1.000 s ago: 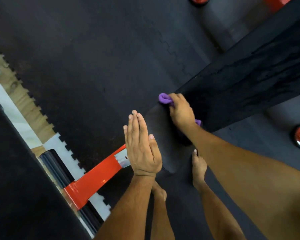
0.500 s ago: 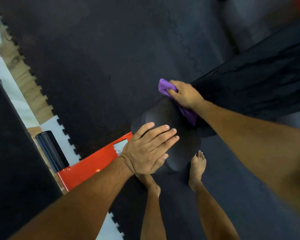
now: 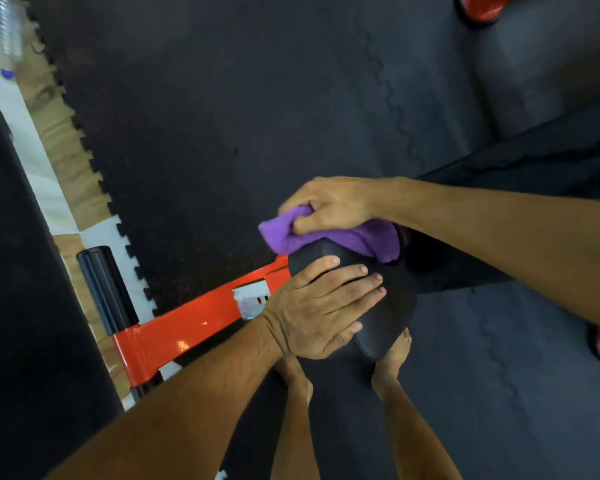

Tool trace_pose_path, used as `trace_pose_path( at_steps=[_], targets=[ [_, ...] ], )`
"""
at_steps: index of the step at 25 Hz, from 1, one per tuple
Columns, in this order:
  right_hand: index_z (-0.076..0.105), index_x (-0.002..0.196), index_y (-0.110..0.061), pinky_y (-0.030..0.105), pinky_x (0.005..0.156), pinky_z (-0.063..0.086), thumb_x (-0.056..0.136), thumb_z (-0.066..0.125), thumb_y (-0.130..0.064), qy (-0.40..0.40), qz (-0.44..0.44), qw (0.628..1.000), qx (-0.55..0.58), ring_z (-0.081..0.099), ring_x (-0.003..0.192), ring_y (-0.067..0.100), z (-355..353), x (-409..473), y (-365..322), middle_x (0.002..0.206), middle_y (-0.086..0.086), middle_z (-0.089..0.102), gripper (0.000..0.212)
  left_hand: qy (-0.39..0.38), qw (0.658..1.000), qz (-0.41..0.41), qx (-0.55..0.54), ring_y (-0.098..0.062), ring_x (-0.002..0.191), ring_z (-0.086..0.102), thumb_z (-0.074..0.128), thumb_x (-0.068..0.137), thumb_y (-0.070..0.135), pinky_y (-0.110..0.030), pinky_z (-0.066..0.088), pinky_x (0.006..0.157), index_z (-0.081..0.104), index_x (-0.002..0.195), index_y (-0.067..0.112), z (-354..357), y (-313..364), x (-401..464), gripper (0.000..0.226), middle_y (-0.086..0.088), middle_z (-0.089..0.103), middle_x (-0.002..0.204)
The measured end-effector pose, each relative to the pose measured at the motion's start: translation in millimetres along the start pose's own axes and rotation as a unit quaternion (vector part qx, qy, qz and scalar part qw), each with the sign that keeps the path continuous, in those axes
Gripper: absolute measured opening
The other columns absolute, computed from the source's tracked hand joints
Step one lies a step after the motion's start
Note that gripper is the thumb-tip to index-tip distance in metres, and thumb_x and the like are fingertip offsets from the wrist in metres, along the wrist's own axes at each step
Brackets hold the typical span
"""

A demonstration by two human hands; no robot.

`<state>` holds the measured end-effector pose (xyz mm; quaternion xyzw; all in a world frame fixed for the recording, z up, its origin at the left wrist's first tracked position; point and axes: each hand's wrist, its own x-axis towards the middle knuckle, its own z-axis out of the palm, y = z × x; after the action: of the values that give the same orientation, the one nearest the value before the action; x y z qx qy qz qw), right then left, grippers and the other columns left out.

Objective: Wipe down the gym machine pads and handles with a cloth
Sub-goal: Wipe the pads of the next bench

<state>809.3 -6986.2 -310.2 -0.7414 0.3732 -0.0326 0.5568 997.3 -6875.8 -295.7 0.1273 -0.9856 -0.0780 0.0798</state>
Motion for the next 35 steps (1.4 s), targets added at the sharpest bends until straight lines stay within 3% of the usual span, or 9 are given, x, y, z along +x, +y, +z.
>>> trace_pose_path(
  at_steps=[6, 10, 14, 17, 20, 24, 28, 32, 35],
  targets=[
    [0.07, 0.118, -0.027, 0.034, 0.097, 0.044, 0.098, 0.055, -0.04, -0.018, 0.292, 0.956, -0.011, 0.059, 0.108, 0.019, -9, -6, 99, 0.122, -0.003, 0.067, 0.028, 0.004, 1.0, 0.005, 0.011, -0.02, 0.139, 0.05, 0.033, 0.102, 0.038, -0.043, 0.023, 0.124, 0.054, 0.149, 0.016, 3, -3, -2, 0.056, -0.002, 0.052, 0.155],
    [0.066, 0.09, -0.026, 0.034, 0.084, 0.048, 0.084, 0.051, -0.037, 0.082, 0.167, 0.983, -0.006, 0.061, 0.088, 0.011, 4, -14, 46, 0.089, -0.01, 0.067, 0.019, -0.006, 1.0, 0.0, 0.01, -0.02, 0.142, 0.048, 0.032, 0.102, 0.039, -0.042, 0.022, 0.124, 0.051, 0.151, 0.016, 0, -2, -2, 0.058, -0.002, 0.047, 0.159],
    [0.061, 0.086, -0.021, 0.024, 0.072, 0.041, 0.087, 0.052, -0.028, 0.208, 0.066, 0.975, 0.031, 0.056, 0.08, 0.01, 24, -41, 13, 0.084, -0.008, 0.062, 0.012, -0.017, 1.0, -0.003, 0.009, -0.021, 0.144, 0.047, 0.031, 0.101, 0.038, -0.043, 0.022, 0.124, 0.056, 0.148, 0.016, -2, -2, 0, 0.058, -0.003, 0.047, 0.159],
    [0.061, 0.08, -0.025, 0.033, 0.074, 0.044, 0.086, 0.053, -0.036, 0.232, 0.202, 0.949, 0.069, 0.057, 0.08, 0.017, 29, -39, 72, 0.081, -0.005, 0.063, 0.015, -0.006, 1.0, -0.001, -0.011, -0.023, 0.14, 0.052, 0.032, 0.101, 0.037, -0.044, 0.028, 0.121, 0.064, 0.139, 0.015, 0, 0, 0, 0.055, -0.004, 0.056, 0.151],
    [0.073, 0.107, -0.023, 0.034, 0.09, 0.048, 0.094, 0.054, -0.041, 0.2, 0.352, 0.899, 0.167, 0.062, 0.1, 0.023, 33, -36, 119, 0.109, 0.004, 0.068, 0.03, 0.008, 1.0, -0.004, -0.018, -0.023, 0.134, 0.057, 0.031, 0.103, 0.036, -0.045, 0.032, 0.119, 0.068, 0.135, 0.015, 2, -1, -1, 0.054, -0.005, 0.064, 0.142],
    [0.069, 0.126, -0.014, 0.031, 0.098, 0.043, 0.102, 0.048, -0.041, 0.243, 0.372, 0.835, 0.325, 0.059, 0.119, 0.022, 93, -84, 129, 0.12, 0.002, 0.065, 0.042, 0.011, 1.0, -0.006, -0.014, -0.024, 0.131, 0.06, 0.029, 0.103, 0.037, -0.045, 0.031, 0.118, 0.07, 0.134, 0.016, 3, 1, -1, 0.055, -0.004, 0.065, 0.139],
    [0.074, 0.108, -0.02, 0.037, 0.094, 0.052, 0.099, 0.052, -0.024, 0.291, 0.352, 0.76, 0.463, 0.064, 0.098, 0.014, 180, -152, 103, 0.108, 0.005, 0.074, 0.024, 0.01, 1.0, -0.01, -0.001, -0.024, 0.13, 0.06, 0.028, 0.103, 0.038, -0.046, 0.034, 0.115, 0.071, 0.132, 0.017, 2, 1, 0, 0.056, -0.003, 0.066, 0.138],
    [0.074, 0.106, -0.019, 0.027, 0.082, 0.049, 0.098, 0.056, -0.02, 0.228, 0.399, 0.828, 0.32, 0.062, 0.086, 0.012, 146, -149, 119, 0.1, 0.004, 0.073, 0.02, 0.013, 1.0, -0.009, 0.001, -0.023, 0.132, 0.056, 0.027, 0.103, 0.039, -0.046, 0.033, 0.115, 0.071, 0.131, 0.017, -2, 4, 2, 0.057, -0.003, 0.067, 0.136],
    [0.07, 0.119, -0.016, 0.024, 0.087, 0.045, 0.101, 0.055, -0.014, 0.271, 0.372, 0.81, 0.363, 0.059, 0.097, 0.014, 147, -140, 117, 0.108, 0.003, 0.069, 0.024, -0.001, 1.0, -0.01, 0.015, -0.024, 0.132, 0.054, 0.029, 0.102, 0.038, -0.046, 0.03, 0.118, 0.071, 0.13, 0.017, -3, 3, 2, 0.056, -0.004, 0.067, 0.136]
  ],
)
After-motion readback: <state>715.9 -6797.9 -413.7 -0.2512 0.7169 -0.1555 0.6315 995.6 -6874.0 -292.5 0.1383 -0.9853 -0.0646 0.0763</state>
